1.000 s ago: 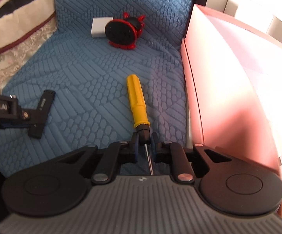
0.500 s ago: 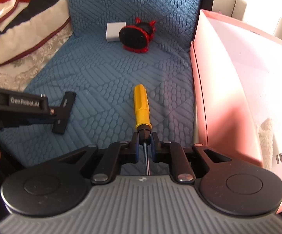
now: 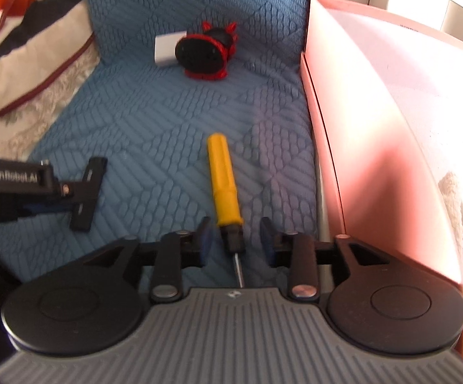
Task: Organize rigid objects
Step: 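Lift the screwdriver with the right tool while the left tool lowers onto the USB stick, then close the left tool on the black USB stick and lift it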
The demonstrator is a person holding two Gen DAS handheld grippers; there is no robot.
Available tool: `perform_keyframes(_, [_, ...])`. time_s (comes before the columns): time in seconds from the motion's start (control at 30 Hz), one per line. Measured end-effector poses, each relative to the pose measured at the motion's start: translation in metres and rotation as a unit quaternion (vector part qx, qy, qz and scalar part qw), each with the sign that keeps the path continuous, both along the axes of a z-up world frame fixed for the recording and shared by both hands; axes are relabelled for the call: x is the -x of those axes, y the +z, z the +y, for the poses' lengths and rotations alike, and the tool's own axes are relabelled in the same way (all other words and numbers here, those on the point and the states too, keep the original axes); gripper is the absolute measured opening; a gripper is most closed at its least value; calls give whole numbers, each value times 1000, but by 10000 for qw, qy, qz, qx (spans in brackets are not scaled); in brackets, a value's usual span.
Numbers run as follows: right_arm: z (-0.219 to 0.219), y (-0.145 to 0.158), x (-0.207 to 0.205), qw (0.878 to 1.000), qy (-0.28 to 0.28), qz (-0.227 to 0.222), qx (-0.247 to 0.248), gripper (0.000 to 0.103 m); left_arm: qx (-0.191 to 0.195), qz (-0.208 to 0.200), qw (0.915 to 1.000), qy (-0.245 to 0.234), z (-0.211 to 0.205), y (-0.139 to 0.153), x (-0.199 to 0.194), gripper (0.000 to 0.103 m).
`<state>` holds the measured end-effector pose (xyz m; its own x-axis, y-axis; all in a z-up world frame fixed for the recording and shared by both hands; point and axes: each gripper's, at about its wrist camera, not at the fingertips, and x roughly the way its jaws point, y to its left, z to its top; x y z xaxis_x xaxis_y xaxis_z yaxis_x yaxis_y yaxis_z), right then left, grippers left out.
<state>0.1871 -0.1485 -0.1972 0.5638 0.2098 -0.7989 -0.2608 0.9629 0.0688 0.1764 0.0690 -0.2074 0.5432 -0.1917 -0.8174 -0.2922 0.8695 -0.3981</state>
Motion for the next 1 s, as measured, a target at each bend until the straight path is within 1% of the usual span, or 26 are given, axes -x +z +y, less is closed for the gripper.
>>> perform_keyframes(0.17, [5,-8,-9,10000,53,-13,83,40,18,-20,10000,-14,-1,0,-1,41])
perform_keyframes(0.27, [7,-11,-12,10000,46,-24,46,39,-12,-24,10000,-39,-1,0,-2,42])
perform_keyframes(0.3, [8,-11,-13,9999,65,-35,71,35,-15,-26,10000,-47,-1,0,-2,42])
perform_keyframes(0.33, [9,-11,-13,10000,63,-42,64,23,-17,-28,10000,-56,-1,0,-3,42])
perform_keyframes(0.53, [8,-5,-10,9999,53,-96,-28,22,-66,-55,9998,-188,-4,0,-3,42])
perform_keyframes(0.73, [9,-3,-7,9998,194,49,35,22,-330,-117,9988,-349,-11,-1,-6,42])
perform_keyframes(0.87, [7,-5,-7,9998,144,145,-48,22,-568,-189,9973,-418,-18,-2,-9,42])
perform_keyframes(1.0, [6,-8,-6,9998,116,170,-48,22,-787,-270,9958,-391,-23,-3,-12,42])
